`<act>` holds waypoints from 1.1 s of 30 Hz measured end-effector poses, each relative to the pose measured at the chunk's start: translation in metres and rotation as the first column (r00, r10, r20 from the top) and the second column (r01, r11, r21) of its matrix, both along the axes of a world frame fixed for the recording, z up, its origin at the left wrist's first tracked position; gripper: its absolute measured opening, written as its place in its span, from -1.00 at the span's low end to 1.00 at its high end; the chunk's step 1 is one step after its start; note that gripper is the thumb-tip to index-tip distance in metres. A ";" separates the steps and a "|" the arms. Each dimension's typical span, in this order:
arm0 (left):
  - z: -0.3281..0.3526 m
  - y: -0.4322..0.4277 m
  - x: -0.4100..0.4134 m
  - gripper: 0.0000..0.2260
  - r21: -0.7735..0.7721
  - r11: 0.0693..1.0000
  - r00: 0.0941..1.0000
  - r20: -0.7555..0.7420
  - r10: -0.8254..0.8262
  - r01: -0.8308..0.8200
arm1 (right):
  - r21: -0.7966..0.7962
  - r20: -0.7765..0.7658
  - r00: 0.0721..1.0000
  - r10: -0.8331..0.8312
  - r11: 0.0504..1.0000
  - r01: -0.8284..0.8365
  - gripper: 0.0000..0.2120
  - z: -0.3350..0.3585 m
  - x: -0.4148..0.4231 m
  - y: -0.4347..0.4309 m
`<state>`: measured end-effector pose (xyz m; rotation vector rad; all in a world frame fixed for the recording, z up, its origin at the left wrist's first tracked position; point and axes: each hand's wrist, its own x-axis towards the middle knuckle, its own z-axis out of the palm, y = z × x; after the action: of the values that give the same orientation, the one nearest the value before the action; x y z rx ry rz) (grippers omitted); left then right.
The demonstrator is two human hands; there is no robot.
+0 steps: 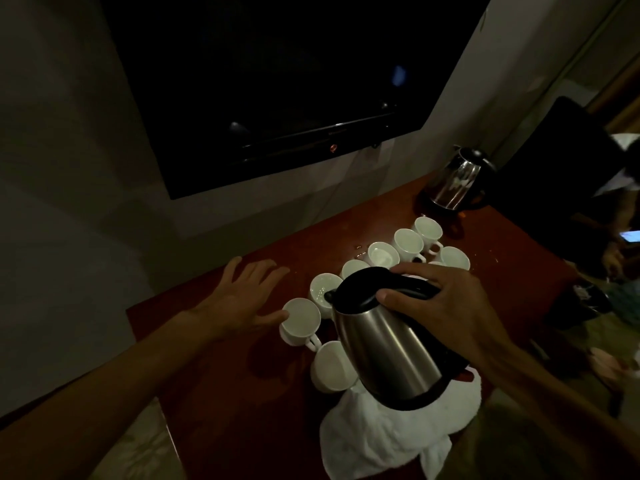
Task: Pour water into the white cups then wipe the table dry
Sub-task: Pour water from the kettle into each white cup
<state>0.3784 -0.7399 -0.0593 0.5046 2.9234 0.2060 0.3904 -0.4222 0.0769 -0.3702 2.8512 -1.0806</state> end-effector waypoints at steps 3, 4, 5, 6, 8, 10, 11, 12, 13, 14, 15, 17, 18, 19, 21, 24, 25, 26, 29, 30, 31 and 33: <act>0.000 -0.002 0.001 -0.24 0.008 1.000 1.000 0.000 -0.006 0.006 | 0.060 0.007 1.000 -0.001 0.998 0.001 -0.53 -0.003 0.001 -0.005; -0.001 -0.003 0.001 -0.24 0.011 1.000 1.000 0.000 -0.008 0.008 | 0.085 0.002 1.000 0.000 0.996 0.000 -0.52 -0.003 0.002 -0.007; -0.001 -0.004 0.001 -0.24 0.015 1.000 1.000 0.004 -0.008 0.008 | 0.109 -0.004 1.000 0.002 0.994 -0.002 -0.54 -0.004 0.002 -0.009; -0.003 -0.005 0.001 -0.24 0.020 1.000 1.000 0.008 -0.007 0.006 | 0.128 -0.009 1.000 0.006 0.992 -0.004 -0.57 -0.004 0.002 -0.011; -0.006 -0.008 0.002 -0.24 0.032 0.999 1.000 0.015 -0.005 0.004 | 0.148 -0.003 1.000 0.013 0.989 -0.012 -0.64 -0.003 0.001 -0.014; -0.011 -0.010 0.004 -0.25 0.041 0.999 1.000 0.014 -0.001 0.001 | 0.179 0.012 1.000 0.026 0.984 -0.028 -0.66 -0.003 -0.001 -0.017; -0.014 -0.011 0.005 -0.25 0.047 0.999 1.000 0.014 0.002 -0.003 | 0.200 0.020 0.999 0.037 0.979 -0.040 -0.68 -0.004 -0.002 -0.019; -0.017 -0.013 0.006 -0.25 0.055 0.998 1.000 0.020 0.004 -0.005 | 0.214 0.023 0.998 0.051 0.975 -0.055 -0.70 -0.004 -0.002 -0.021; -0.018 -0.014 0.006 -0.25 0.061 0.998 1.000 0.030 0.005 -0.007 | 0.219 0.020 0.998 0.063 0.974 -0.066 -0.72 -0.005 -0.002 -0.022; -0.020 -0.015 0.006 -0.24 0.061 0.998 0.999 0.039 0.007 -0.009 | 0.220 0.010 0.998 0.069 0.973 -0.070 -0.71 -0.006 -0.001 -0.023; -0.020 -0.016 0.007 -0.24 0.056 0.998 0.999 0.047 0.008 -0.010 | 0.222 -0.010 0.997 0.076 0.972 -0.072 -0.67 -0.007 0.000 -0.023; -0.021 -0.017 0.008 -0.25 0.051 0.999 0.998 0.057 0.004 -0.006 | 0.224 -0.062 0.992 0.114 0.970 -0.097 -0.62 -0.009 0.003 -0.022; -0.021 -0.017 0.008 -0.25 0.053 0.999 0.998 0.056 0.001 -0.004 | 0.224 -0.077 0.988 0.132 0.968 -0.112 -0.61 -0.010 0.003 -0.023; -0.022 -0.017 0.009 -0.25 0.054 0.999 0.998 0.058 -0.001 -0.002 | 0.225 -0.079 0.987 0.140 0.967 -0.119 -0.61 -0.011 0.004 -0.023; -0.021 -0.017 0.008 -0.25 0.047 0.999 0.997 0.074 -0.005 0.002 | 0.223 -0.053 0.989 0.136 0.967 -0.121 -0.61 -0.013 0.003 -0.025; -0.020 -0.013 0.005 -0.25 0.023 1.000 0.996 0.088 -0.021 0.019 | 0.232 0.017 0.993 0.118 0.965 -0.119 -0.72 -0.015 0.004 -0.029; -0.020 -0.012 0.005 -0.24 0.016 0.999 0.997 0.078 -0.031 0.030 | 0.244 0.025 0.994 0.110 0.963 -0.113 -0.76 -0.017 0.005 -0.030; -0.020 -0.011 0.005 -0.24 0.014 0.999 0.997 0.062 -0.041 0.040 | 0.255 0.022 0.994 0.105 0.961 -0.107 -0.79 -0.018 0.006 -0.032; -0.024 -0.013 0.005 -0.25 0.039 0.998 0.998 0.029 -0.055 0.054 | 0.274 0.017 0.994 0.106 0.956 -0.107 -0.86 -0.018 0.008 -0.037; -0.026 -0.013 0.004 -0.25 0.046 0.997 0.998 0.028 -0.055 0.054 | 0.276 0.013 0.993 0.113 0.955 -0.112 -0.85 -0.017 0.008 -0.038; -0.027 -0.014 0.004 -0.24 0.049 0.997 0.998 0.030 -0.054 0.052 | 0.279 0.009 0.993 0.121 0.953 -0.119 -0.81 -0.017 0.008 -0.040; -0.029 -0.015 0.004 -0.24 0.045 0.998 0.998 0.041 -0.048 0.046 | 0.281 0.011 0.991 0.130 0.951 -0.128 -0.77 -0.016 0.007 -0.041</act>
<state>0.3823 -0.7547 -0.0887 0.5684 2.8683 0.2722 0.3977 -0.4637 0.0609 -0.5292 2.8821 -0.6396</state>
